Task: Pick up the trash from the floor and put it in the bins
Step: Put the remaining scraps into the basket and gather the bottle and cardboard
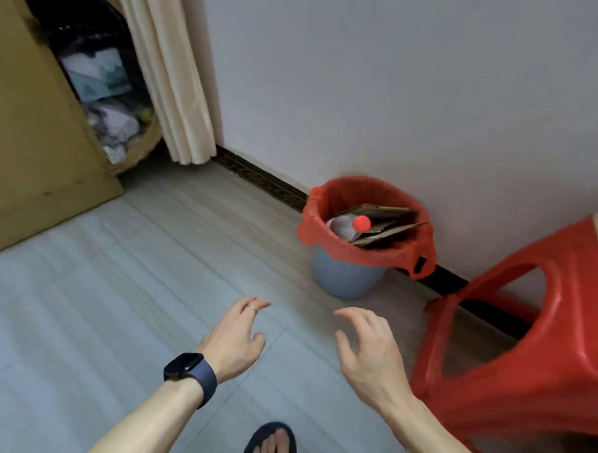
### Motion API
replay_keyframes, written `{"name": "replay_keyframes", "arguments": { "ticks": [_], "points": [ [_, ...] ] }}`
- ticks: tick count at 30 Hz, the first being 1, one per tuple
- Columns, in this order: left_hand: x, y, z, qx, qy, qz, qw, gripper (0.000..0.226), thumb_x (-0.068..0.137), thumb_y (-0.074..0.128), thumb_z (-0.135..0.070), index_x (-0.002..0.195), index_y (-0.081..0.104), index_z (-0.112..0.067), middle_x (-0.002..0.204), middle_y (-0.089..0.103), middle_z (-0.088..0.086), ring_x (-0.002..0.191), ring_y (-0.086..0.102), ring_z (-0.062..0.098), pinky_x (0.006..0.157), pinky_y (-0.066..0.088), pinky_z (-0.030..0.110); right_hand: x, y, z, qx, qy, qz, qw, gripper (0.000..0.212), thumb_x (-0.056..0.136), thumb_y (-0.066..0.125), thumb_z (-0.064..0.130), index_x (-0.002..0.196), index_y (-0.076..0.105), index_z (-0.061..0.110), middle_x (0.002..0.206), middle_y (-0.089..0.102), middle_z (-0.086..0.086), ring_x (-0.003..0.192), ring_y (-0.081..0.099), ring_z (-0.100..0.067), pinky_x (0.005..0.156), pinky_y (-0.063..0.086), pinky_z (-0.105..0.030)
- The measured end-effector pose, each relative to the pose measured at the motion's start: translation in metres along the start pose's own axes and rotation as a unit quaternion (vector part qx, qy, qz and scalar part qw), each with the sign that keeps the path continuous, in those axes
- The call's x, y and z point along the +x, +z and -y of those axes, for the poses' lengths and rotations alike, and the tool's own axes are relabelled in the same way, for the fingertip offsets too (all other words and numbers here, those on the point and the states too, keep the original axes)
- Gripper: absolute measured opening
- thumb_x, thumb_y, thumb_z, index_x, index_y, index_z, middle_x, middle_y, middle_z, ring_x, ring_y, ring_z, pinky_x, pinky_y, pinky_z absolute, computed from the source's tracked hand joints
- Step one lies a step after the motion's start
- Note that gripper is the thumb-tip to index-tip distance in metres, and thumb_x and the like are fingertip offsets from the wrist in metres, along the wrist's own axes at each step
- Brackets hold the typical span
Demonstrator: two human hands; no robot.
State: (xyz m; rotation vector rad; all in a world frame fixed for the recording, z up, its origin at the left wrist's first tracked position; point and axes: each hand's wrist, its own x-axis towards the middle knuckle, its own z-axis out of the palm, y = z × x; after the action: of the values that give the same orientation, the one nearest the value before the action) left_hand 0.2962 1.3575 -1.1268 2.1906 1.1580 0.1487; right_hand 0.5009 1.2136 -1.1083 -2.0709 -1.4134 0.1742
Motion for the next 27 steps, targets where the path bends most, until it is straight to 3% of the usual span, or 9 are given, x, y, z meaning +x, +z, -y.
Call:
{"name": "replay_keyframes", "arguments": {
  "ticks": [5, 9, 13, 17, 22, 24, 27],
  "points": [
    [-0.168, -0.038, 0.067, 0.050, -0.091, 0.015, 0.994, 0.062, 0.079, 0.038, -0.039, 0.140, 0.042, -0.031, 0.144, 0.039, -0.012, 0.136, 0.038, 0.012, 0.108, 0.038, 0.037, -0.059, 0.022, 0.077, -0.014, -0.085, 0.120, 0.989, 0.022, 0.093, 0.058, 0.030, 0.114, 0.064, 0.032, 0.121, 0.060, 0.014, 0.120, 0.046, -0.011, 0.097, 0.039, -0.023],
    [-0.325, -0.065, 0.131, 0.069, -0.261, -0.039, 0.962, 0.055, 0.084, 0.045, -0.035, 0.140, 0.042, -0.032, 0.144, 0.041, -0.008, 0.134, 0.041, 0.014, 0.109, 0.038, 0.036, -0.112, 0.048, 0.150, -0.020, -0.168, 0.221, 0.960, 0.024, 0.096, 0.054, 0.036, 0.118, 0.062, 0.034, 0.126, 0.059, 0.012, 0.125, 0.043, -0.016, 0.096, 0.044, -0.032],
    [-0.459, -0.065, 0.189, 0.061, -0.431, -0.056, 0.898, 0.056, 0.090, 0.052, -0.034, 0.143, 0.039, -0.028, 0.149, 0.036, -0.001, 0.135, 0.041, 0.020, 0.110, 0.036, 0.032, -0.165, 0.087, 0.220, -0.012, -0.249, 0.285, 0.926, 0.029, 0.094, 0.056, 0.039, 0.122, 0.061, 0.031, 0.127, 0.060, 0.007, 0.121, 0.047, -0.021, 0.094, 0.045, -0.033],
    [-0.535, -0.036, 0.236, 0.005, -0.571, -0.021, 0.820, 0.077, 0.083, 0.058, -0.054, 0.148, 0.028, -0.028, 0.154, 0.024, 0.004, 0.135, 0.038, 0.030, 0.109, 0.038, 0.039, -0.209, 0.138, 0.262, -0.041, -0.274, 0.378, 0.883, 0.040, 0.094, 0.054, 0.047, 0.131, 0.054, 0.030, 0.132, 0.056, 0.006, 0.124, 0.045, -0.021, 0.097, 0.042, -0.031],
    [-0.569, 0.021, 0.277, -0.070, -0.617, 0.004, 0.784, 0.096, 0.069, 0.061, -0.065, 0.150, 0.019, -0.036, 0.157, 0.013, 0.008, 0.136, 0.034, 0.036, 0.106, 0.039, 0.046, -0.259, 0.214, 0.302, -0.101, -0.286, 0.500, 0.811, 0.057, 0.095, 0.049, 0.052, 0.145, 0.037, 0.028, 0.143, 0.047, 0.001, 0.127, 0.044, -0.023, 0.101, 0.042, -0.033],
    [-0.570, 0.042, 0.299, -0.103, -0.614, -0.018, 0.782, 0.105, 0.058, 0.057, -0.073, 0.149, 0.020, -0.038, 0.157, 0.015, 0.006, 0.136, 0.035, 0.033, 0.106, 0.039, 0.048, -0.274, 0.249, 0.325, -0.123, -0.291, 0.526, 0.789, 0.060, 0.096, 0.050, 0.051, 0.148, 0.032, 0.027, 0.147, 0.041, -0.001, 0.129, 0.044, -0.025, 0.102, 0.042, -0.035],
    [-0.561, 0.068, 0.332, -0.139, -0.621, -0.089, 0.766, 0.107, 0.058, 0.049, -0.085, 0.149, 0.022, -0.036, 0.154, 0.022, -0.001, 0.138, 0.033, 0.028, 0.108, 0.037, 0.049, -0.298, 0.318, 0.356, -0.115, -0.277, 0.543, 0.784, 0.067, 0.094, 0.051, 0.054, 0.150, 0.026, 0.027, 0.153, 0.030, -0.003, 0.129, 0.044, -0.031, 0.102, 0.045, -0.041]
  ]
}}
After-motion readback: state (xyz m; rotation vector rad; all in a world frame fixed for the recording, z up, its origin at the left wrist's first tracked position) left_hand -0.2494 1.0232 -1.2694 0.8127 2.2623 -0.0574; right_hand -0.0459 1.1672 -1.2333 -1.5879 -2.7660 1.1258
